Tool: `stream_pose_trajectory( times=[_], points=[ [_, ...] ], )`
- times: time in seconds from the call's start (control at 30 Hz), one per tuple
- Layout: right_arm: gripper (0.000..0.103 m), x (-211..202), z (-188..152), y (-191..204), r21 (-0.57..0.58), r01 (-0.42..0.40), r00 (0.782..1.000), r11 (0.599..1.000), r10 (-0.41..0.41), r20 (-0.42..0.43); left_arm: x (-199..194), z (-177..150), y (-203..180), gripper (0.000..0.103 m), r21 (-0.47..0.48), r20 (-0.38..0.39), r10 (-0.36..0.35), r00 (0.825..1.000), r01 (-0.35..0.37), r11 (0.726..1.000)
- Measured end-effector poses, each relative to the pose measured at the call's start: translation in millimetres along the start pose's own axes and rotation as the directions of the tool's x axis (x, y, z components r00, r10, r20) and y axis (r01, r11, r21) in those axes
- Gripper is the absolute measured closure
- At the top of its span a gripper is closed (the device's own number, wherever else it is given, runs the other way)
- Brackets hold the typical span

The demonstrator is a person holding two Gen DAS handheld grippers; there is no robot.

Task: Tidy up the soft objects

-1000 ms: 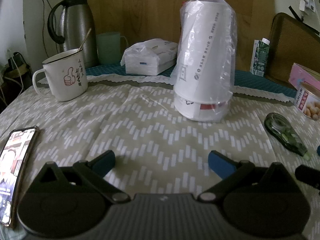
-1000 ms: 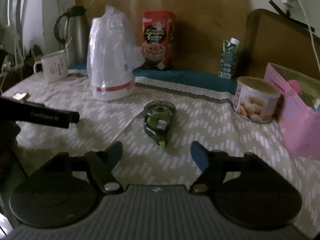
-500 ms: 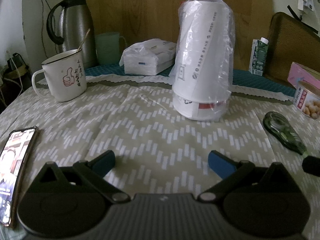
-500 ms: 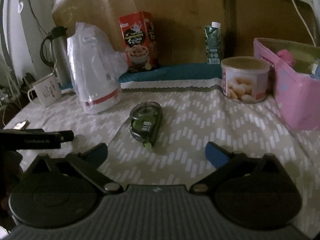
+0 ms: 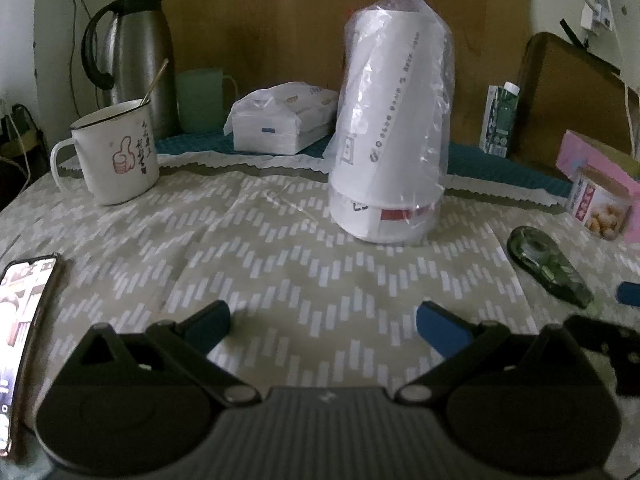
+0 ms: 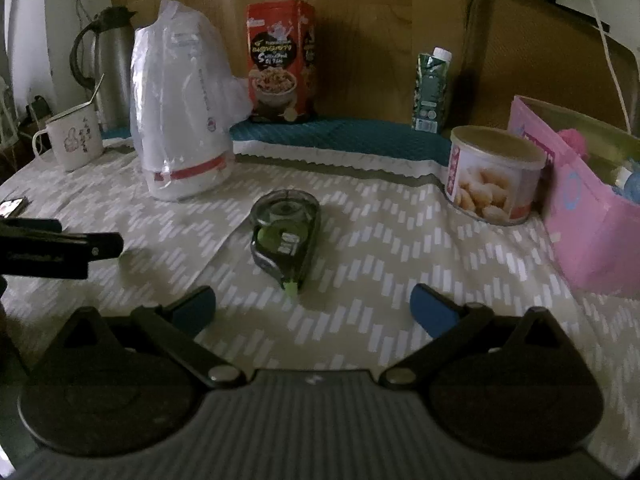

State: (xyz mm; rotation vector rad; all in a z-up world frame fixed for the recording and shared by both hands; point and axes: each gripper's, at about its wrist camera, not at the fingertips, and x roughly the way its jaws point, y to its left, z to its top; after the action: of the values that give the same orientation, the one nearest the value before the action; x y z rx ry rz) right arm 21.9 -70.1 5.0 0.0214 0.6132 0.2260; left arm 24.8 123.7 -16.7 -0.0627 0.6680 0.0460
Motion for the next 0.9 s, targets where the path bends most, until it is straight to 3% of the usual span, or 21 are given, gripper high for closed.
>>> stream_pose_trajectory(
  times=[0.13, 0.27, 0.4, 0.73, 0.9],
  points=[
    [0.033, 2, 6, 5, -0.029, 0.006, 1.000, 1.000, -0.006, 0.011, -1, 0, 1, 0.000, -0.013, 0.004, -0.004, 1.000, 0.004, 1.000],
    [0.041, 14, 17, 11, -0.061, -0.017, 1.000, 0.998, 0.017, 0.000, -1, 0, 1, 0.000, -0.016, 0.005, -0.004, 1.000, 0.004, 1.000],
    [0.061, 26, 26, 11, -0.061, -0.051, 0.999, 0.997, 0.051, -0.006, -1, 0, 1, 0.000, -0.013, 0.004, 0.000, 1.000, 0.000, 1.000],
    [0.061, -17, -6, 6, -0.122, -0.086, 0.996, 0.989, 0.087, 0.003, 1, 0, -1, 0.000, 0.011, -0.005, 0.017, 1.000, -0.017, 1.000],
    [0.061, -44, -24, -19, -0.067, -0.060, 0.998, 0.996, 0.061, 0.006, 4, 0, -3, 0.000, 0.034, -0.014, 0.035, 0.999, -0.035, 0.999]
  ],
)
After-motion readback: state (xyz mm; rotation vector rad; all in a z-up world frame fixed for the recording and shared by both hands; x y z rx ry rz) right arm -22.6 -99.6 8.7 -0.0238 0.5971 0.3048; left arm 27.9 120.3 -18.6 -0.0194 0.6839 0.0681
